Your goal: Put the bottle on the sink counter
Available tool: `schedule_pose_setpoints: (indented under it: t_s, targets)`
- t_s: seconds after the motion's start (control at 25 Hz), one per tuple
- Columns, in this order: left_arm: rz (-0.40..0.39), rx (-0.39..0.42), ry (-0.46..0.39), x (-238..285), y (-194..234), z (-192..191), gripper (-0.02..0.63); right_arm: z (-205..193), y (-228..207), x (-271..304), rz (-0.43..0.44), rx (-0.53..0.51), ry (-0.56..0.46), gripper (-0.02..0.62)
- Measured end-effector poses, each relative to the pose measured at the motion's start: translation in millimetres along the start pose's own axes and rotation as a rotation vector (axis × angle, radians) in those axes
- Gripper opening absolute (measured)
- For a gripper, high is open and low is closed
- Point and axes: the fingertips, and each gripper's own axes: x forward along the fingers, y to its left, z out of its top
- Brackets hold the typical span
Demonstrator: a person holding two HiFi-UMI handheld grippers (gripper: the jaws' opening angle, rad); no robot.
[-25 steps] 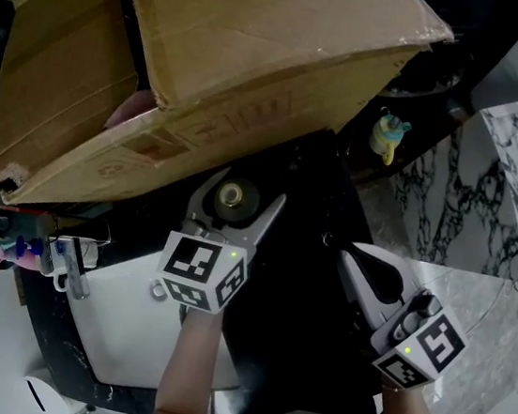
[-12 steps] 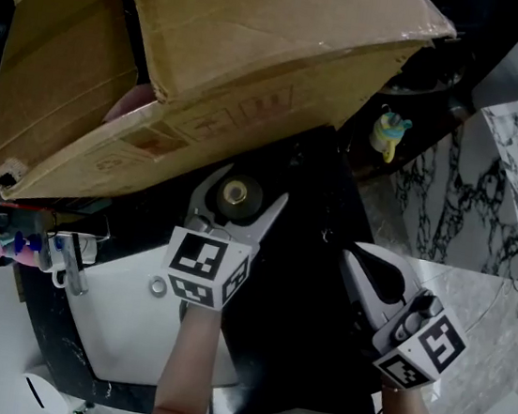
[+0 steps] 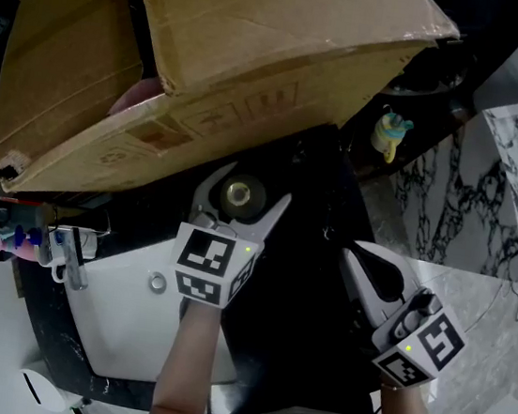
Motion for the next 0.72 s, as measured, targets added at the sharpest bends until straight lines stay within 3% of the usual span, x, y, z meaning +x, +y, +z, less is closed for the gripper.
schedule_pose_setpoints:
  t_s: [0.32,0.72]
  targets:
    - [-0.014,-0.015,-0.003,-5,-1,-3,0.352,9,8,5,0.036,0.047,-0.030,0.003]
    - [0.049,-0.077,-0.063,-38,2,-3,0.356,-1,14,-3,0.038,-0.012,0.004,0.003]
